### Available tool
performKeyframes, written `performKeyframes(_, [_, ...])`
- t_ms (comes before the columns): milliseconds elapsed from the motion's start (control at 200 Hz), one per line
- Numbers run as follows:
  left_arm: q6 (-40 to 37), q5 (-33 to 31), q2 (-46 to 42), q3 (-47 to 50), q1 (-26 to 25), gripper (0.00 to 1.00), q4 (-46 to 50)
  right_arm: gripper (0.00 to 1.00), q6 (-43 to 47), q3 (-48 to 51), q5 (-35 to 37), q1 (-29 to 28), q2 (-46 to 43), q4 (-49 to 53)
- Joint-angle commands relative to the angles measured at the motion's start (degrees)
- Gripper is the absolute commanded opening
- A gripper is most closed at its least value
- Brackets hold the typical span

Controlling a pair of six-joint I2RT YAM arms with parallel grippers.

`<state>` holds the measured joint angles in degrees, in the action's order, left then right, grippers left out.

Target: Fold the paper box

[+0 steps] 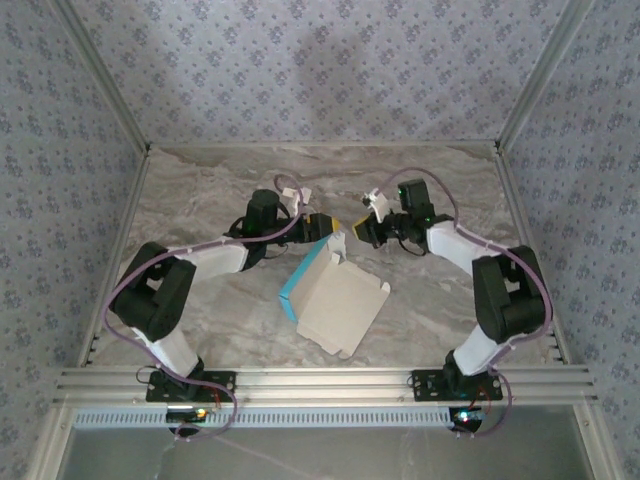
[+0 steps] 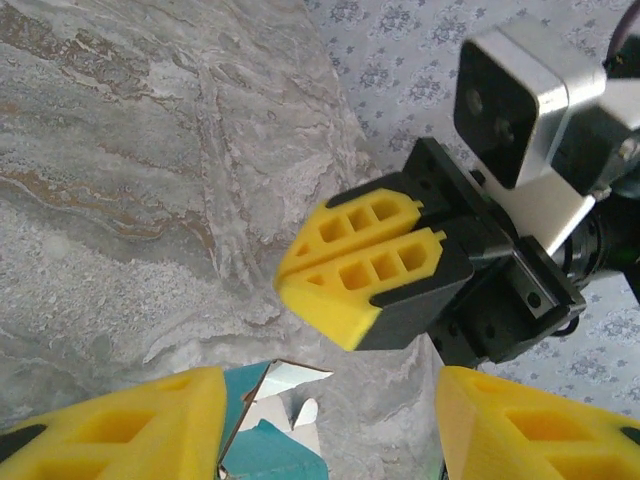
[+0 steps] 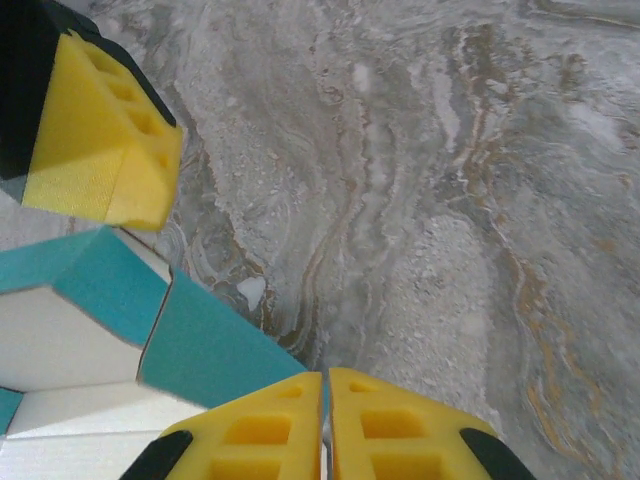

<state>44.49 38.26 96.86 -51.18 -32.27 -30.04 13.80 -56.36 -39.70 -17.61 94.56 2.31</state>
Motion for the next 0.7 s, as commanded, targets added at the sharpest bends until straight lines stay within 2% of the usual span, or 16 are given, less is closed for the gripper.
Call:
performKeyframes(0, [-2.93, -0.09, -2.29, 0.25, -0.73, 0.56, 4.49, 0.12, 3.16, -2.35, -1.96, -1.71, 2.47, 7.21])
performKeyframes(205, [-10.29, -4.4, -5.23, -0.95, -2.31, 0.56, 13.31, 0.12, 1.13, 0.72, 2.2, -4.54, 3.32, 4.09])
performKeyframes(390, [-19.45, -9.36, -10.53, -6.23, -2.02, 0.61, 28.49, 0.12, -2.63, 5.26, 4.55, -4.03, 1.09, -2.33])
performKeyframes(585, [-23.55, -10.61, -14.78, -6.31, -2.11, 0.65, 38.87, 0.12, -2.99, 6.85, 4.73, -3.84, 0.09, -4.0])
performKeyframes(695, [-24.16, -10.16, -15.74, -4.54, -2.55, 0.65, 41.05, 0.13, -3.16, 7.23, 4.92, -3.84, -0.12, -4.59])
